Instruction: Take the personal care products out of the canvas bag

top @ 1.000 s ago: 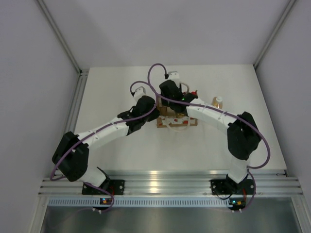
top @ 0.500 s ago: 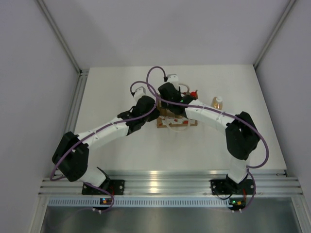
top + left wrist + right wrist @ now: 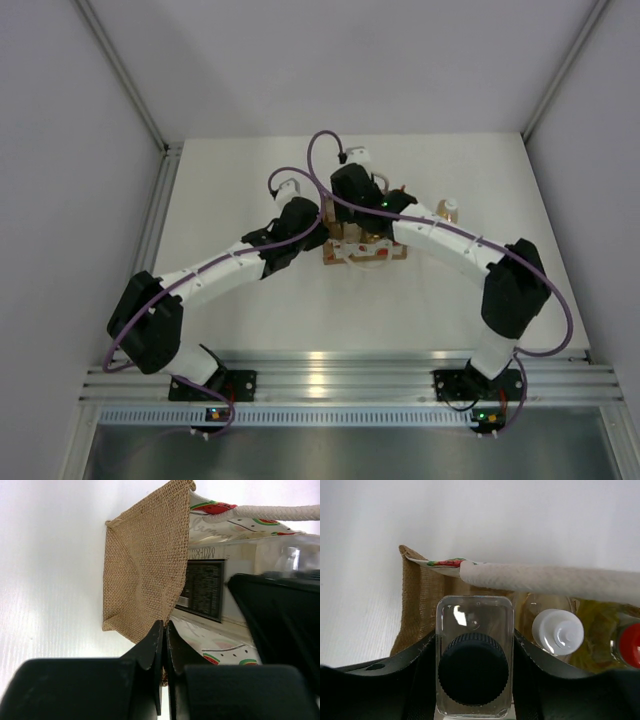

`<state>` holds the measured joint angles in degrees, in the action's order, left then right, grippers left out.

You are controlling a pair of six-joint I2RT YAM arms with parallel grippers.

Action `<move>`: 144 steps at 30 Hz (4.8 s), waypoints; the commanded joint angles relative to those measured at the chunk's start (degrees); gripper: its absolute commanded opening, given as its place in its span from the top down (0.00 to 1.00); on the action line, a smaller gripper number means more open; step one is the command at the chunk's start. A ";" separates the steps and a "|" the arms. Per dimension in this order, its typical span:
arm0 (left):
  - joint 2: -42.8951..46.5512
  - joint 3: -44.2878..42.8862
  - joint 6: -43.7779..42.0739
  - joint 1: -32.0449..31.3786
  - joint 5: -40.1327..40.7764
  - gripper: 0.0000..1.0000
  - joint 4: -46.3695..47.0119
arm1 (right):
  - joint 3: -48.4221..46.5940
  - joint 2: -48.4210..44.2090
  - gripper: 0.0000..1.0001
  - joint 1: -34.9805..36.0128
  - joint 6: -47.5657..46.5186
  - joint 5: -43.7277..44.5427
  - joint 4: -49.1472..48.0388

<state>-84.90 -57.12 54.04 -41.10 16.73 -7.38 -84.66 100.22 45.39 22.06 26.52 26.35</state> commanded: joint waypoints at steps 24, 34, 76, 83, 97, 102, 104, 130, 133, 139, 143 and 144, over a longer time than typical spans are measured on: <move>-1.14 -0.97 0.54 -0.12 -1.35 1.00 -1.94 | -8.51 -34.03 1.00 1.64 -7.29 -16.06 9.50; -0.17 -0.80 0.28 -0.12 -1.17 1.00 -1.85 | 9.94 -46.25 1.00 2.25 -6.86 -23.79 10.75; 0.62 0.08 0.63 -0.21 -1.44 1.00 -1.76 | 40.29 -42.13 0.42 19.65 -3.70 -12.72 -14.49; 0.79 0.26 0.63 -0.21 -1.35 1.00 -1.76 | 36.85 -43.44 0.35 19.74 -4.92 -13.51 -11.67; 1.06 0.17 0.80 -0.21 -1.26 1.00 -1.76 | 21.83 -37.40 0.36 9.22 -0.88 -3.93 -0.51; 0.62 -0.09 0.80 -0.21 -1.53 1.00 -1.76 | 17.79 -32.21 0.37 3.84 -2.99 -1.92 -0.60; 0.18 -0.18 0.72 -0.21 -1.70 1.00 -1.76 | 15.33 -29.05 0.39 1.56 -4.91 -1.65 -0.60; 0.26 -0.09 -0.52 -0.12 -1.26 1.00 -1.85 | 3.10 -3.64 0.46 -8.38 -7.48 -6.92 0.81; 0.26 -0.27 -0.60 -0.21 -1.44 1.00 -1.85 | 3.01 -1.88 0.46 -8.47 -6.86 -6.93 0.81; 0.35 -0.18 -1.04 -0.12 -1.18 1.00 -1.85 | 1.96 0.67 0.45 -8.56 -6.25 -6.22 0.72; 0.53 -0.27 -0.96 -0.12 -1.26 1.00 -1.85 | 1.08 2.25 0.41 -8.56 -5.89 -6.13 0.72; 0.53 -0.10 -0.96 -0.12 -1.26 1.00 -1.85 | 0.99 2.34 0.41 -8.47 -5.72 -6.05 0.72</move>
<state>-84.88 -57.12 53.84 -41.10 16.34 -7.38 -81.54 101.12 37.67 15.25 19.90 26.55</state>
